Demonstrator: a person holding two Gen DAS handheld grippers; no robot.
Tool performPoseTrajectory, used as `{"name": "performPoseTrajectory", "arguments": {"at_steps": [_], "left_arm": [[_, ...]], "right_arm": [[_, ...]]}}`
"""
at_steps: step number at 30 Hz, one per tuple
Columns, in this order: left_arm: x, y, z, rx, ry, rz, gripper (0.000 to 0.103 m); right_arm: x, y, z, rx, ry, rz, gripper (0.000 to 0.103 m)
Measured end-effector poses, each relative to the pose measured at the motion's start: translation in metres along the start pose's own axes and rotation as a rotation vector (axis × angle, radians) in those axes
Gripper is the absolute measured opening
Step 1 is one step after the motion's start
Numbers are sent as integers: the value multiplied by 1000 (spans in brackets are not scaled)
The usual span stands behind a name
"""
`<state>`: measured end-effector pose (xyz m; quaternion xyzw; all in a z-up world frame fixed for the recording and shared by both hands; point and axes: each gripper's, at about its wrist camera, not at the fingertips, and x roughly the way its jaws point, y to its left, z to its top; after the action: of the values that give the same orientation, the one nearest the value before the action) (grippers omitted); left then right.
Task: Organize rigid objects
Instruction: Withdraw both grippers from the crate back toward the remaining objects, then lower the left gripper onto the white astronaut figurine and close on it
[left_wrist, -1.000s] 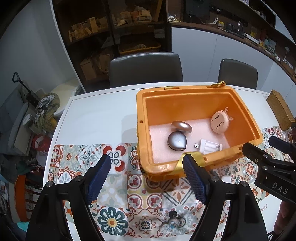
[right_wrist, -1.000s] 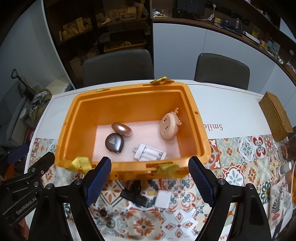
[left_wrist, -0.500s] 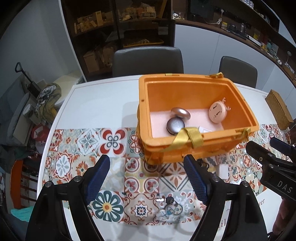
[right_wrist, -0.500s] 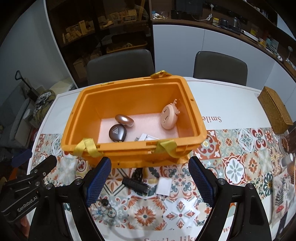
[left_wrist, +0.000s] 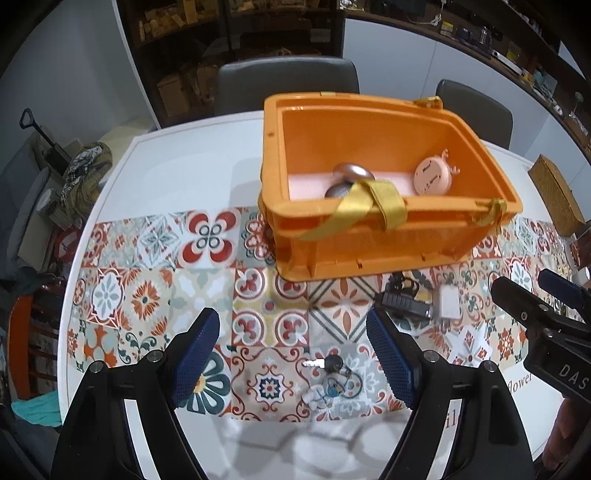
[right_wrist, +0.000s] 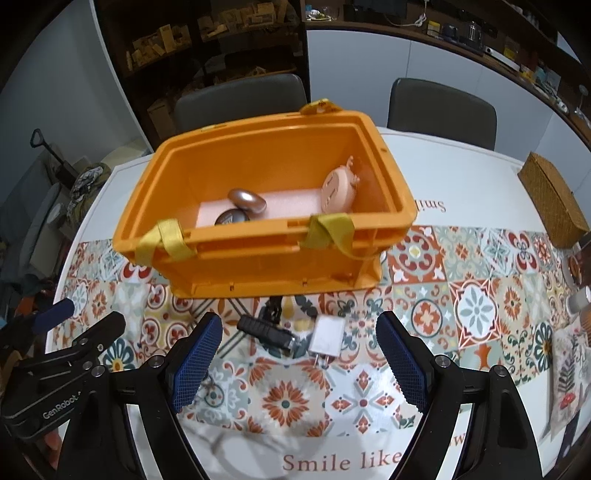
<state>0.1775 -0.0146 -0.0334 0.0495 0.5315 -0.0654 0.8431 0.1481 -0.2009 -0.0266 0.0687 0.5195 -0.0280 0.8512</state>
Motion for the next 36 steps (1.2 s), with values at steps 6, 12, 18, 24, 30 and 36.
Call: {"name": "performPoseTrajectory", "arguments": {"at_steps": [6,12,18,24,30,36], "left_arm": [[10,-4,-12,19,24,-19,82],[17,-6,-23,37,39,-28,82],[23,-9,-32,62,51,-27,82],[32,-9,-40,67,81,-38,82],[39,-8,-49,74,95,-36,82],[45,-10,-54,92,110,-74,82]], "right_arm": [[6,-3,-10,10,17,-7,85],[11,-2,-21,12,25,-4,86],[17,2,-30,-1,45,1,85],[22,2,-37,-2,64,1,85],[27,2,-44,2,81,-3,85],[35,2,-51,4,106,1,85]]}}
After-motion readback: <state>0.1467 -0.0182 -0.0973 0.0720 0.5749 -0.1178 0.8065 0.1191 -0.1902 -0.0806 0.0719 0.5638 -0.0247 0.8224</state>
